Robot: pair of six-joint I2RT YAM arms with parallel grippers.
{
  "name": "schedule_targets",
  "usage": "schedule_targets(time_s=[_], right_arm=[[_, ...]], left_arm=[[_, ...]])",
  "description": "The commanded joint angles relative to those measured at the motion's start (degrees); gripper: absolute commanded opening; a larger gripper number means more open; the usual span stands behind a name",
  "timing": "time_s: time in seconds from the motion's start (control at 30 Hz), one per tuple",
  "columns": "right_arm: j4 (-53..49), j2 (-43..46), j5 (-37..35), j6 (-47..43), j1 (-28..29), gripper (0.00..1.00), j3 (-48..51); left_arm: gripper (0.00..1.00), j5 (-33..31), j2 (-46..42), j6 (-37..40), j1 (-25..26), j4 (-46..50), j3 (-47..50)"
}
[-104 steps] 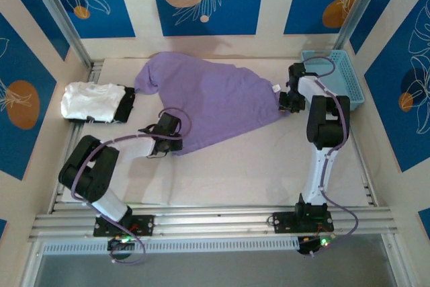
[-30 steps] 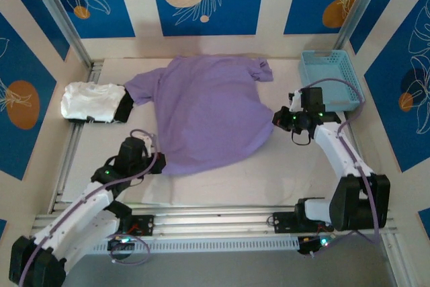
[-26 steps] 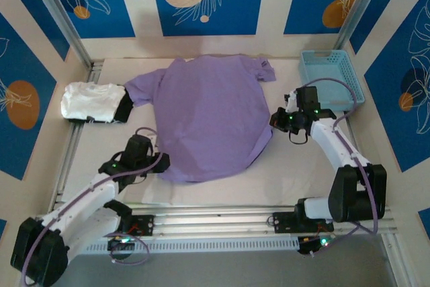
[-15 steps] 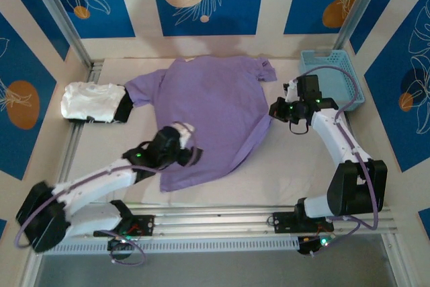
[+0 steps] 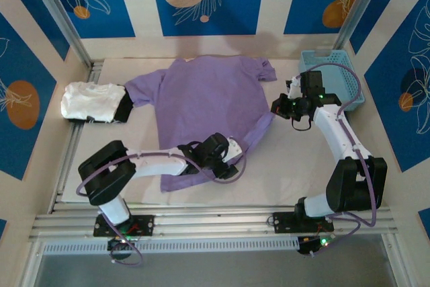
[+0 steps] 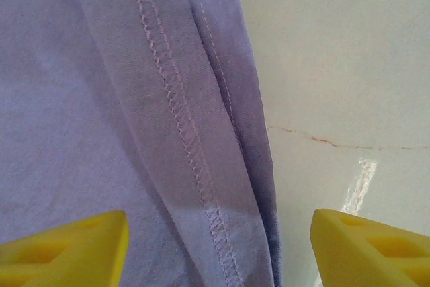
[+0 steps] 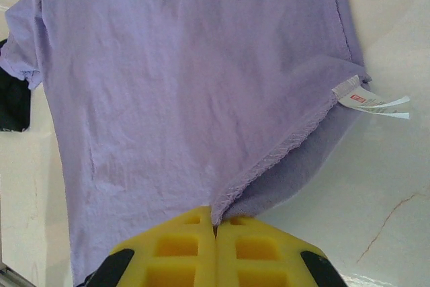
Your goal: Fold the inside-out t-shirt
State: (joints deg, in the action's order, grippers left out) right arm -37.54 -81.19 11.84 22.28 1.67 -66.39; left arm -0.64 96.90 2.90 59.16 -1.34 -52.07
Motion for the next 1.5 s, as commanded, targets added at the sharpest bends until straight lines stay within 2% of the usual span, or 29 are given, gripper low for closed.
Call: schedule_targets(time_s=[0.0,0.13,0.23,0.37,0.5,0.97,1.23,1.47], right_arm=[[-1.44,0.11,1.19,-1.18,-0.45,0.00,-1.37],[-1.37,-0.11,1.00,-1.24,-0.44,0.00,-1.30],[-1.57,-0.07,0.59,-1.51,-0.46,0.00,-1.38],[-1.57,0.12,0.30,-1.61,-0.61,0.00,-1.30],[-1.48,-0.11,0.37,-1.65,-0.62,0.00,-1.28],[-1.48,-0.28,0.30,-1.82,-0.97,0.00,-1.37],[-1.44,-0.40,0.46,-1.95,-1.06,0.00,-1.28],[-1.40,-0.38,0.38,-2.00,-1.06,0.00,-1.29]], left_arm=[[0.69,-0.85,1.63,2.35,-0.09,-0.13,-1.69],[0.60,-1.26,2.50,1.74,-0.69,0.13,-1.77],[0.60,-0.12,2.32,0.91,-1.23,-0.13,-1.47],[0.65,1.90,1.49,0.05,-2.67,-0.81,-0.28],[0.65,3.74,0.17,-0.61,-4.11,-0.92,0.46],[0.78,8.58,-1.34,-1.12,-5.59,-1.36,2.21],[0.79,10.83,-2.82,-2.36,-7.16,-2.68,4.07],[0.76,9.49,-2.09,-2.02,-7.65,-1.70,3.93]])
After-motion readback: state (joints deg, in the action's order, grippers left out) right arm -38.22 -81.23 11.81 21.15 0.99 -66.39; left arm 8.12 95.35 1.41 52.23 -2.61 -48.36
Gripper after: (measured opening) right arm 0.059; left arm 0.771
